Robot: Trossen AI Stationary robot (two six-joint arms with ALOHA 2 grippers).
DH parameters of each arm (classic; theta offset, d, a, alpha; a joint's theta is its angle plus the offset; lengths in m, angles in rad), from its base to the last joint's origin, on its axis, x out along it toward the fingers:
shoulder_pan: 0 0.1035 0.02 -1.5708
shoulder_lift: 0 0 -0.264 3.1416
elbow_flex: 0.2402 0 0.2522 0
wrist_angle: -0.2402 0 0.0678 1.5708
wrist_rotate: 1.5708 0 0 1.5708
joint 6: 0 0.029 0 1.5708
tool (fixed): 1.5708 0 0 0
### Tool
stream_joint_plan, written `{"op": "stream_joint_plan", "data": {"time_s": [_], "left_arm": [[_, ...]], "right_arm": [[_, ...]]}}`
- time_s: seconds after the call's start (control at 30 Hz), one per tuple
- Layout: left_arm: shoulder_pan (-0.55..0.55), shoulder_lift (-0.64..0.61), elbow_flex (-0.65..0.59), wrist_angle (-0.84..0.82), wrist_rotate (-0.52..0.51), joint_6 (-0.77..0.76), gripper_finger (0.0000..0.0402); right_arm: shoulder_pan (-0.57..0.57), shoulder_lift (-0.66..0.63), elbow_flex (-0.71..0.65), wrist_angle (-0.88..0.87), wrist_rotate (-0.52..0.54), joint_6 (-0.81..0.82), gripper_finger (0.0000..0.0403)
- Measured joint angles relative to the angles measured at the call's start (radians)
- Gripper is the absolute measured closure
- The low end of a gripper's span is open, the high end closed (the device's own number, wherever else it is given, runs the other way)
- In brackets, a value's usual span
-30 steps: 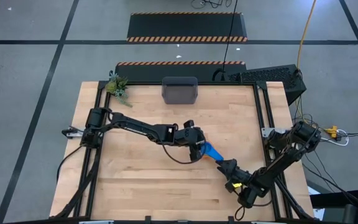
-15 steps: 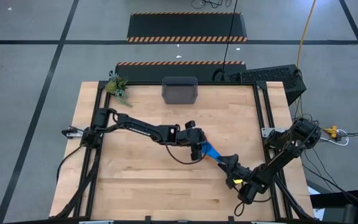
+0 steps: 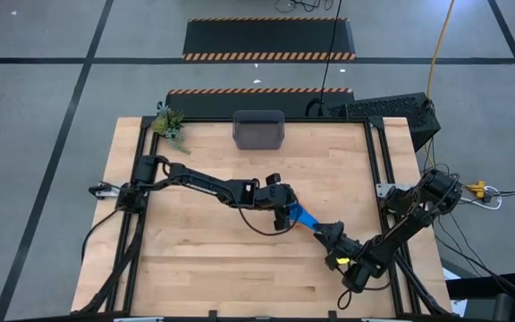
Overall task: Nest measuring cups in basket
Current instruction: Put the stacked measuring cups into the bin
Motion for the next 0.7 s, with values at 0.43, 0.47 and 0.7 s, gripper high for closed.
{"op": "stream_joint_plan", "data": {"time_s": [0.43,0.47,0.7], "left_arm": [[0.001,-0.001,0.0,-0.025,0.0,0.0,0.0243],[0.001,-0.001,0.0,-0.025,0.0,0.003,0.0243],[0.001,-0.001,0.0,-0.045,0.0,0.011,0.0243]], "right_arm": [[-0.029,-0.001,-0.026,-0.008,0.021,-0.067,0.0104],[-0.028,-0.001,-0.026,-0.006,0.023,-0.068,0.0104],[-0.028,-0.001,-0.027,-0.013,0.02,-0.066,0.0104]]}}
